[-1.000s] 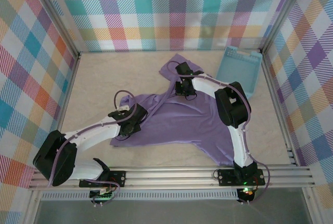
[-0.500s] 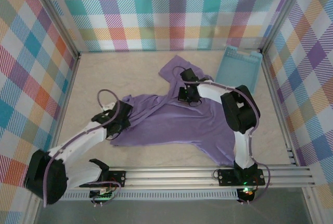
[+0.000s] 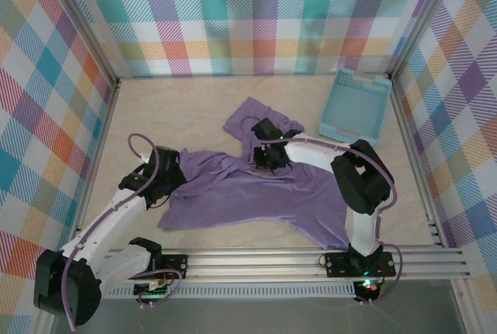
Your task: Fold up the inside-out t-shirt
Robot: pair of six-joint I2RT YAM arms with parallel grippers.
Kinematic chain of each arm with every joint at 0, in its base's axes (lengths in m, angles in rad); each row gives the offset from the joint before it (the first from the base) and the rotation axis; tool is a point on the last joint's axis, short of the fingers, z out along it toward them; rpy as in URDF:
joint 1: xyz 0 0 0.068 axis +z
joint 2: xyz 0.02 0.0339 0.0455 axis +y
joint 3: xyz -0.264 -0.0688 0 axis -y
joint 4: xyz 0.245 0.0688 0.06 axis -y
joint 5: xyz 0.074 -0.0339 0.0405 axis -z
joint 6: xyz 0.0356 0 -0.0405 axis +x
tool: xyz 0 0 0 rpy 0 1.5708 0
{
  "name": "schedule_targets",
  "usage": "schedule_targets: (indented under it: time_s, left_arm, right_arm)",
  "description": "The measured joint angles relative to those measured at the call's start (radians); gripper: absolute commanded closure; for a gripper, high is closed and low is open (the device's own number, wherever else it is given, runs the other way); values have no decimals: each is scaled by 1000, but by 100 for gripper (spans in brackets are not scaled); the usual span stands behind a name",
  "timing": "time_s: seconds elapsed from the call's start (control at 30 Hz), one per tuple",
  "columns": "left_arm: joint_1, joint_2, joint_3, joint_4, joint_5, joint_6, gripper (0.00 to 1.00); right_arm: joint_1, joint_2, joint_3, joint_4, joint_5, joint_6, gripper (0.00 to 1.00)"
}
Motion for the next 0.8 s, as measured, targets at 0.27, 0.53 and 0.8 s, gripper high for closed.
schedule_targets:
  time_s: [0.27, 0.53, 0.8]
  left_arm:
    - [0, 5, -21, 21, 61, 6, 100]
    - [0, 9, -32, 47, 91, 6, 100]
    - [0, -23, -41, 51, 78, 2, 100]
  right_arm:
    - [-183, 141, 422, 0, -1, -149, 65]
    - [-202, 512, 805, -89, -23, -246, 64]
    - [-206, 601, 869, -191, 10, -225, 66]
